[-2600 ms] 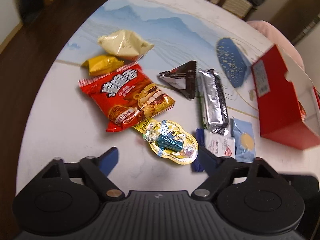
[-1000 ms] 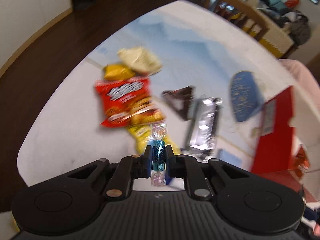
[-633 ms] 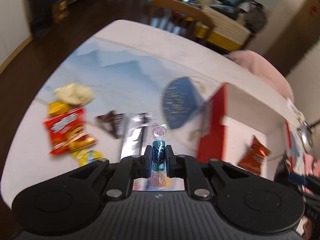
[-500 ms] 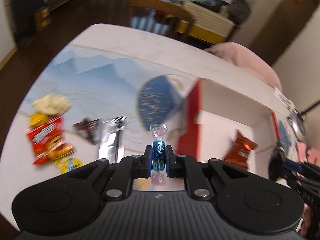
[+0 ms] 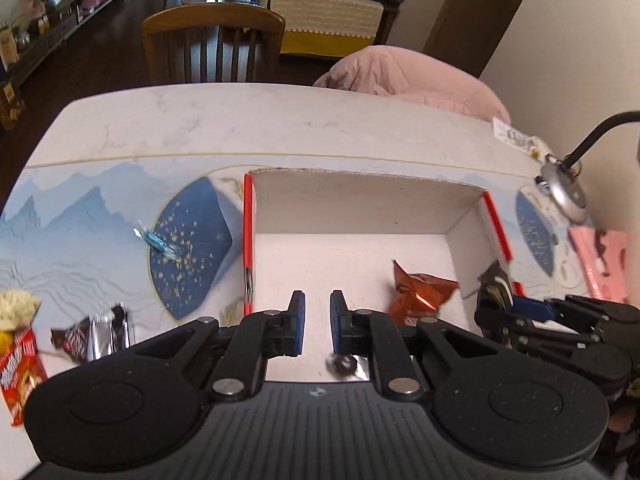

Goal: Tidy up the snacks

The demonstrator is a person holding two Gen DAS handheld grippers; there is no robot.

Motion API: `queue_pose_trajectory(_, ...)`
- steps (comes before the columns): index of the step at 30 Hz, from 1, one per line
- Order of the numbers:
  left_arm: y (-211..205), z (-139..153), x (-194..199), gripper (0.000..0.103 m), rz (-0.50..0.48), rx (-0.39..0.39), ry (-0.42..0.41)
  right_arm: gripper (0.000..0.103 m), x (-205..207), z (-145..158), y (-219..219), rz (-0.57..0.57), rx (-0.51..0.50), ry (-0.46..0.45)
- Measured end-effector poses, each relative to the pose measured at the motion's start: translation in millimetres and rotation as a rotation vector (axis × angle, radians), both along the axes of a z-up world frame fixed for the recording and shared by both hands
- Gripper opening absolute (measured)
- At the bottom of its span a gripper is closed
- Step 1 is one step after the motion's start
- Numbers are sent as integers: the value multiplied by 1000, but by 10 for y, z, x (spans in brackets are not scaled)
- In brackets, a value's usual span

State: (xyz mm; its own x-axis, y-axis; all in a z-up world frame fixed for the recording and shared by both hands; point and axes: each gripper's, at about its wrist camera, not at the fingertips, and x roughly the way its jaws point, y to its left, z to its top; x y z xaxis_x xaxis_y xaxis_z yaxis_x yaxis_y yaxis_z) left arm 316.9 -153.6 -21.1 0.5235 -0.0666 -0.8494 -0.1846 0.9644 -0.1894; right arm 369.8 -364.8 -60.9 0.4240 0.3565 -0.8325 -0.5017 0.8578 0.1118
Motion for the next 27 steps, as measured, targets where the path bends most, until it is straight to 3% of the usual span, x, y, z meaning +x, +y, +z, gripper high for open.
queue_pose_trajectory(5, 306, -89, -34, 13, 51, -2, 18, 33, 21, -154, 30, -6, -21, 36)
queue_pose_trajectory(8, 679, -126, -98, 13, 100, 17, 38, 33, -57, -113, 75, 19, 21, 38)
queue_pose_trajectory(12, 999, -275, -71, 13, 68, 23, 104, 33, -113, -21, 161, 27, 68, 54)
queue_pose_trajectory(14, 1093, -348, -55, 13, 73, 59, 114, 33, -128, 26, 212, 32, 92, 56)
queue_pose_trajectory(16, 1206, -406, -26, 14, 79, 46, 119, 33, -145, 61, 282, 44, 111, 59)
queue_pose_trajectory(19, 1384, -486, 72, 31, 120, -16, 131, 33, -143, 83, 396, 52, 116, 57)
queue_pose_trajectory(21, 1504, -548, 172, 77, 156, -60, 134, 33, -116, 72, 456, 49, 116, 58)
queue_pose_trajectory(27, 1802, -828, 561, 79, 301, -100, 147, 33, 10, -17, 555, 12, 87, 56)
